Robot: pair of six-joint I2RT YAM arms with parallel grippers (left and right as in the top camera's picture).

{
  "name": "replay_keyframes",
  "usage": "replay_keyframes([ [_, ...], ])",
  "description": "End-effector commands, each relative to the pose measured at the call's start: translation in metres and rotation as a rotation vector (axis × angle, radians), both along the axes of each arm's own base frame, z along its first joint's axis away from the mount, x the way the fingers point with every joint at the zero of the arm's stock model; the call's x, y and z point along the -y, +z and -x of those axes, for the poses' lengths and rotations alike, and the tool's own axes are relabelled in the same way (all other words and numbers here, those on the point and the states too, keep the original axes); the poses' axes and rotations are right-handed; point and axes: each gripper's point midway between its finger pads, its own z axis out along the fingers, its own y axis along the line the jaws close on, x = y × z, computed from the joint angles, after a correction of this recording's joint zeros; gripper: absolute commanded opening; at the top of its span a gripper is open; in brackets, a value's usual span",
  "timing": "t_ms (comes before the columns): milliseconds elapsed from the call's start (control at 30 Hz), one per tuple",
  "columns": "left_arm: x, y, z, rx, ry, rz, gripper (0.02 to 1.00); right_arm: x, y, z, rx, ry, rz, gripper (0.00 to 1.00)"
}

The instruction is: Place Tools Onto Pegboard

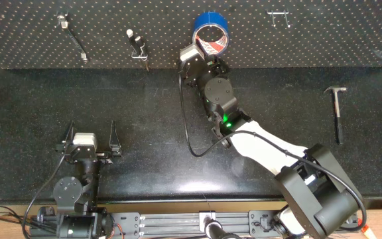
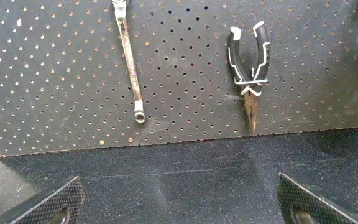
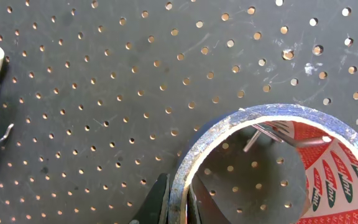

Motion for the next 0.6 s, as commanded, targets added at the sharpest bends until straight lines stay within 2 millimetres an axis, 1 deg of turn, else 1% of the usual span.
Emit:
replay_keyframes([
  [33,0.0033,-0.0005,0.0005,0.0,-0.018,-0.011,0.996,0.0049,-0.0013,-0.0077,0.01,-0.027,0.014,0.075],
  [233,0.0033,-0.0005,0.0005,0.0,-0.018,-0.011,0.996,0.0081,0.0008,-0.0097,0.02,-0.035,0.007,0.08],
  [333,0.0033,-0.0004,0.0005,0.001,-0.018,-0.011,0.996,0.008,0.0037,-0.0096,0.03,-0.035,0.0,0.165],
  [433,0.0033,-0.0005,0.0005,0.0,-0.018,-0.011,0.996,0.0078,0.0057,-0.0099,0.04,-0.034,-0.007,0.169],
  [467,0.0033,-0.0005,0.0005,0.0,-0.018,-0.011,0.996,0.0077,0.0048,-0.0104,0.042,-0.035,-0.008,0.218],
  [500,0.0033,-0.0004,0.0005,0.001,-0.018,-0.011,0.996,0.0077,0.0037,-0.0111,0.043,-0.036,-0.008,0.244],
  [567,0.0033,-0.0004,0.0005,0.001,-0.018,-0.011,0.996,0.0072,0.0012,-0.0115,0.039,-0.035,-0.006,0.356],
  [600,0.0033,-0.0005,0.0005,0.0,-0.018,-0.011,0.996,0.0064,0.0015,-0.0113,0.04,-0.031,-0.007,0.511],
])
